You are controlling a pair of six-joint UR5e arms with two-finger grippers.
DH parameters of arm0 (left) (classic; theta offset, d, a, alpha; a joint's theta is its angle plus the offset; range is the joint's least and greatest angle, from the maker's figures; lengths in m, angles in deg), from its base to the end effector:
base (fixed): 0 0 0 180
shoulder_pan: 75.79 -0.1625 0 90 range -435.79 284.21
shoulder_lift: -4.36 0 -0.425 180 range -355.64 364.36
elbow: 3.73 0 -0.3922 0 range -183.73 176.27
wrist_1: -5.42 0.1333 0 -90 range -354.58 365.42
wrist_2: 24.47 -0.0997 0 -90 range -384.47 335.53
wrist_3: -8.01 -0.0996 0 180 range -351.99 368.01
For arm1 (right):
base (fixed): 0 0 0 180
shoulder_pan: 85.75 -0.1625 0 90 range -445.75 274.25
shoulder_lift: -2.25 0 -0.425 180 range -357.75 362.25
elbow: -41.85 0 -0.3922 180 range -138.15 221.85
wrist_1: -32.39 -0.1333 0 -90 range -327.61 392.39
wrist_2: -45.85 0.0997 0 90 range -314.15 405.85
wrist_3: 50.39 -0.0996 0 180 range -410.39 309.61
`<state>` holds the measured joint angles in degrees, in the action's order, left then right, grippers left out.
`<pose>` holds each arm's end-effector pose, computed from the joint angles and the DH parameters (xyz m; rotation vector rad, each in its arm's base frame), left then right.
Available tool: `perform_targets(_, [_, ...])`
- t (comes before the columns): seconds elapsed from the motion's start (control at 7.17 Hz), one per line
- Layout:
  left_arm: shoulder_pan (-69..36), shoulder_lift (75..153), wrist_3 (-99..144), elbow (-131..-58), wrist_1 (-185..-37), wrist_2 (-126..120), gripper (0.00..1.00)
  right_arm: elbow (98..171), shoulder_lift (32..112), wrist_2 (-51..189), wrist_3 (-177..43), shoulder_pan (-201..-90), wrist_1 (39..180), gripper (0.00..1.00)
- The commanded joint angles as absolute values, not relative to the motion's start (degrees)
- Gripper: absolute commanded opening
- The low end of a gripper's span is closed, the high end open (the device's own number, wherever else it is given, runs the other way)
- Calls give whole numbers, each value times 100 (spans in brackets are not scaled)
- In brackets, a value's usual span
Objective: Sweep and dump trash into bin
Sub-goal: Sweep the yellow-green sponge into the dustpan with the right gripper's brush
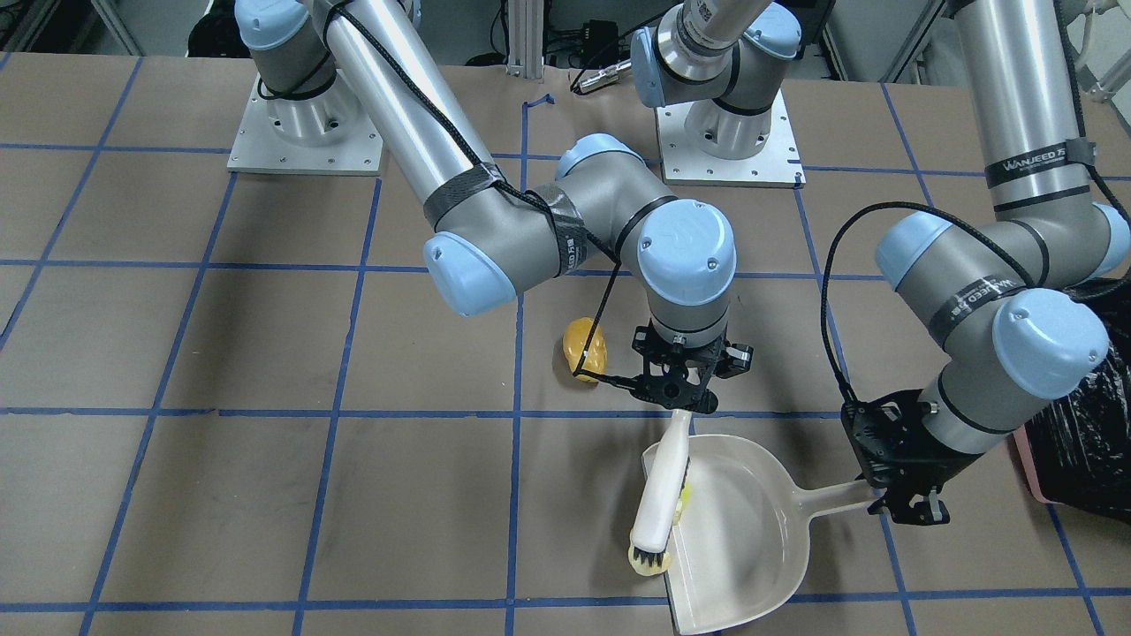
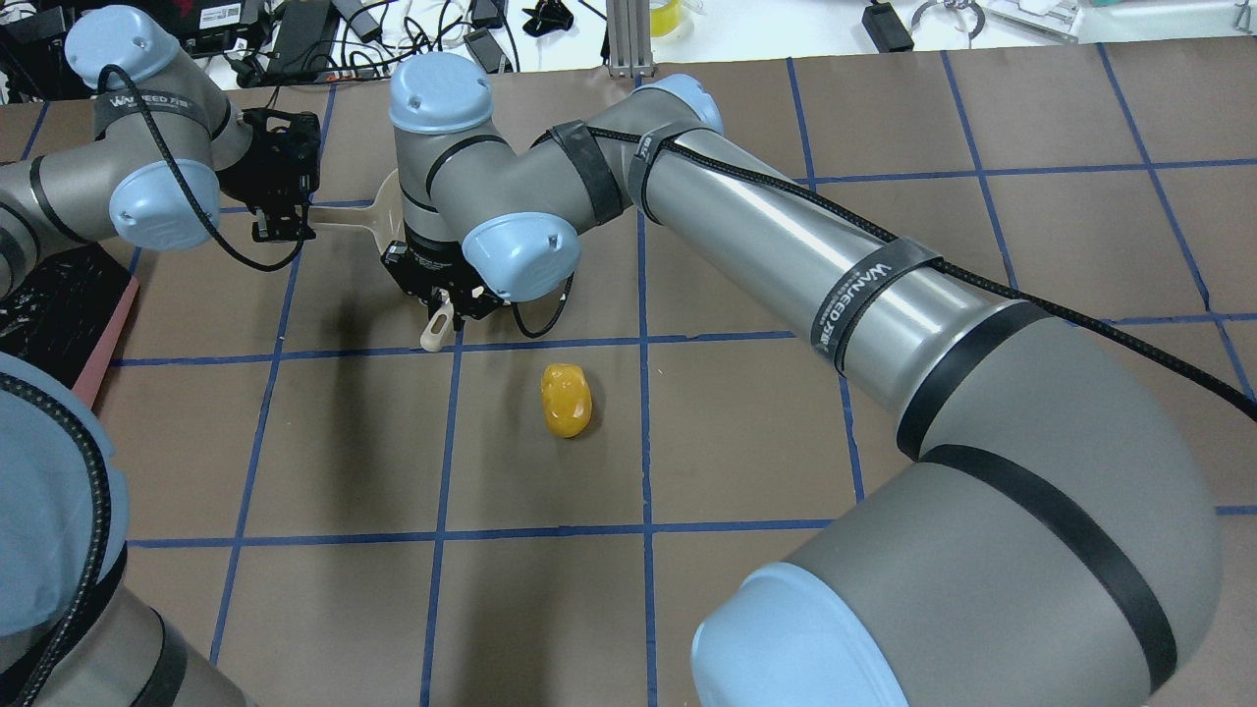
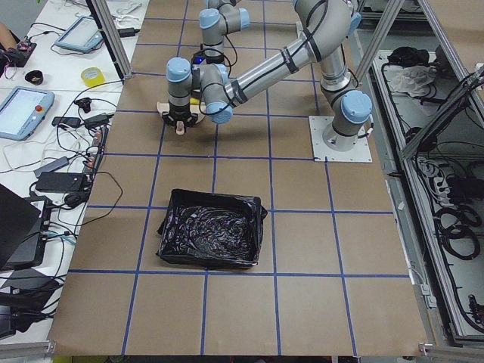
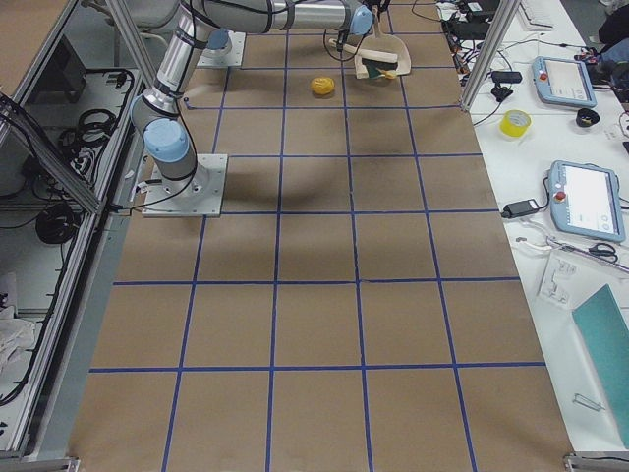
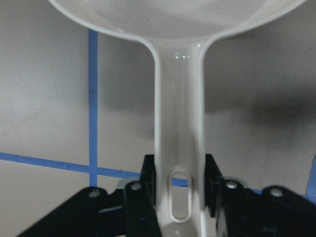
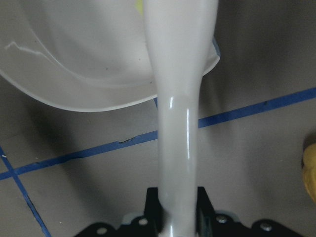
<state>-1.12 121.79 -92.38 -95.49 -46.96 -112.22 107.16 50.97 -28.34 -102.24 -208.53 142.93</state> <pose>0.0399 -0.6645 0.2646 2.0536 2.2323 -0.1694 0.5476 -0.5541 0.2812 0.4643 2.8474 0.1961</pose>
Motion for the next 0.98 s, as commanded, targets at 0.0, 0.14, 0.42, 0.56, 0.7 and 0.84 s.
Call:
perform_targets(0.0, [-99,12144,-9219,-9557,-4705,-11210,10,10496,5111,-2719,-10268,-20845,14050,0])
perform_targets(0.14, [-99,12135,-9219,-9557,-4705,-11210,11,10452,5138,-2562,-10355,-20836,14058,0])
perform_targets(0.42, [-99,12135,-9254,-9566,-4705,-11201,11,10206,5147,-2378,-10636,-20836,13874,0])
perform_targets(0.56, [-99,12135,-9254,-9566,-4705,-11210,10,10162,5181,-2089,-10933,-20845,13891,0])
perform_targets(0.7, [-99,12135,-9263,-9566,-4705,-11210,10,10162,5260,-2103,-10971,-20845,13839,0])
perform_targets(0.84, [-99,12135,-9272,-9566,-4705,-11219,11,10179,5313,-2460,-10762,-20836,13412,0])
